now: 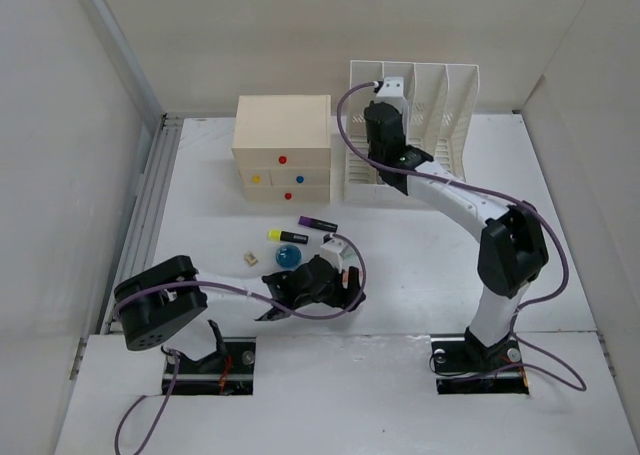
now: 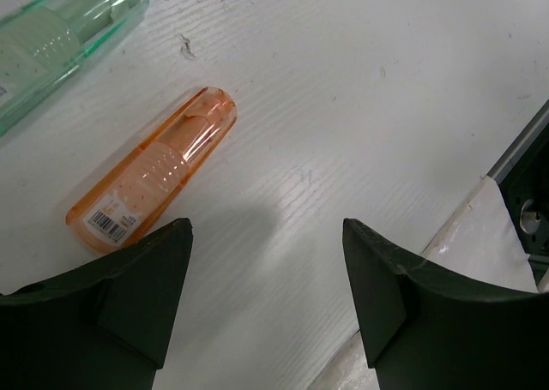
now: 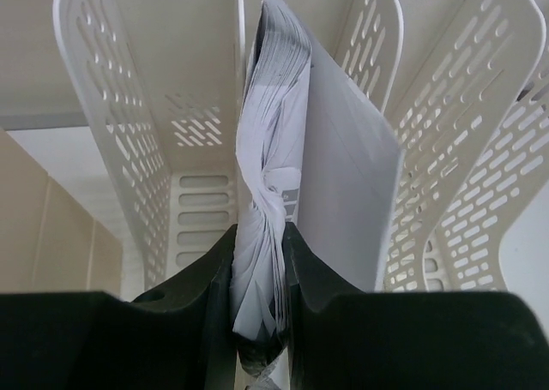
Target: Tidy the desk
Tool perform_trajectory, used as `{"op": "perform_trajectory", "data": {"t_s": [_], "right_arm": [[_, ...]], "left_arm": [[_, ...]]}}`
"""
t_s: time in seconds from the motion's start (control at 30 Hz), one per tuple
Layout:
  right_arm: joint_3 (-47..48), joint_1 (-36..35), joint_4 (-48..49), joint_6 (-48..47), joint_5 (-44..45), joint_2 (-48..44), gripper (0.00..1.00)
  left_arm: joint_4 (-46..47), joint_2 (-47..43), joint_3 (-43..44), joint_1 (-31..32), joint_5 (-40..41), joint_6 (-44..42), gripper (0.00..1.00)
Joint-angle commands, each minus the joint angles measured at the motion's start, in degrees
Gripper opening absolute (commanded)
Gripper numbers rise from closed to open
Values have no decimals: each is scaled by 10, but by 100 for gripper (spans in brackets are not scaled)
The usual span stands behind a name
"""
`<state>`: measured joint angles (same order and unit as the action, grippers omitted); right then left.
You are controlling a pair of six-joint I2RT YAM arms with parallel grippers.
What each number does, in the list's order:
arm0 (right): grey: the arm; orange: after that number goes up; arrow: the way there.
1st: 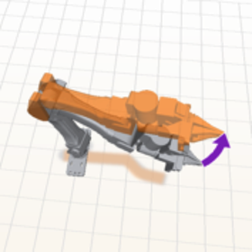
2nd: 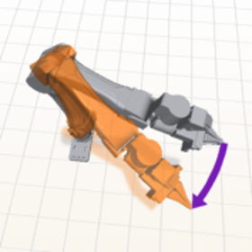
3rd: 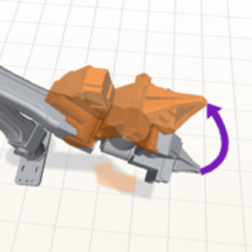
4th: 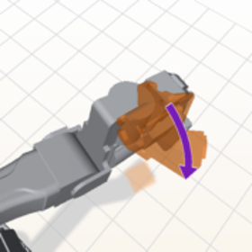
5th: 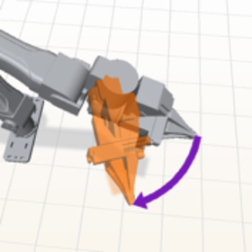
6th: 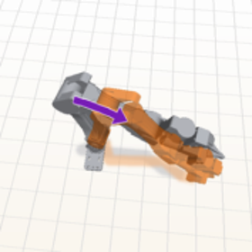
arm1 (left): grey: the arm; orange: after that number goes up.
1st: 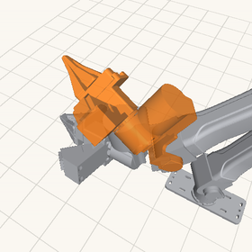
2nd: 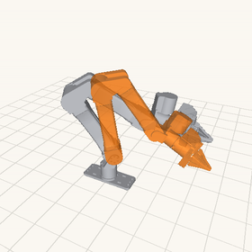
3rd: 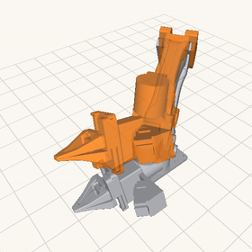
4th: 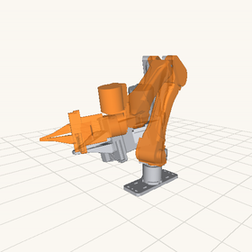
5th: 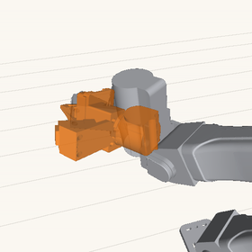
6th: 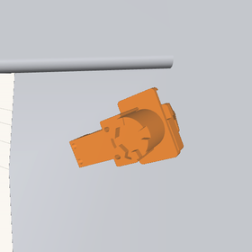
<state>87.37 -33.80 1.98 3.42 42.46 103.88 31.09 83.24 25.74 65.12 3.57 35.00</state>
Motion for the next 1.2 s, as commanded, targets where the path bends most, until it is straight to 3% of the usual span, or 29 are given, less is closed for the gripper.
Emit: {"op": "perform_trajectory", "data": {"t_s": [0.0, 0.03, 0.13, 0.27, 0.37, 0.5, 0.53, 0.57, 0.6, 0.63, 0.67, 0.7, 0.73, 0.77, 0.83, 0.87, 0.93, 0.97, 1.07, 1.17], "right_arm": [[-18, -3, 50, 20, -30, -45, 21], [-25, -3, 50, 9, -40, -62, 52], [-50, -3, 50, -37, -72, -108, 85], [-64, -3, 50, -122, -103, -191, 100], [-83, -3, 20, -194, -192, -270, 100], [-163, 40, -18, -213, -413, -363, 100], [-183, 56, -26, -213, -502, -375, 96], [-201, 61, -41, -219, -531, -383, 81], [-238, 61, -41, -206, -551, -397, 39], [-253, 61, -49, -200, -562, -403, 22], [-267, 61, -54, -199, -576, -403, 12], [-286, 61, -59, -189, -591, -411, 8], [-294, 66, -65, -179, -601, -419, 10], [-301, 78, -65, -172, -644, -419, 23], [-306, 93, -79, -172, -704, -419, 65], [-306, 112, -79, -172, -761, -419, 65], [-306, 131, -79, -134, -792, -419, 65], [-306, 142, -79, -125, -805, -414, 54], [-301, 174, -79, -102, -838, -402, 34], [-306, 181, -79, -96, -865, -402, 34]], "left_arm": [[-56, -14, -22, -3, 5, 9, 69], [-56, -19, -27, -3, 5, 9, 69], [-56, -40, -27, -3, 5, 9, 69], [-100, -95, 11, 9, 17, -5, 69], [-144, -156, 62, 21, 43, -30, 70], [-228, -244, 124, 21, 103, -54, 70], [-238, -284, 132, 21, 121, -61, 70], [-245, -303, 137, 21, 140, -61, 70], [-250, -342, 137, 3, 178, -66, 67], [-255, -342, 137, 3, 193, -66, 66], [-256, -374, 137, -23, 208, -66, 62], [-262, -387, 137, -36, 226, -66, 55], [-267, -397, 142, -47, 271, -66, 47], [-267, -410, 143, -74, 287, -83, 47], [-267, -410, 143, -115, 287, -106, 47], [-267, -387, 150, -139, 265, -107, 38], [-259, -357, 157, -220, 221, -107, 31], [-241, -340, 163, -246, 165, -107, 29], [-213, -269, 170, -323, 105, -92, 24], [-189, -211, 186, -348, 97, -86, 24]]}}
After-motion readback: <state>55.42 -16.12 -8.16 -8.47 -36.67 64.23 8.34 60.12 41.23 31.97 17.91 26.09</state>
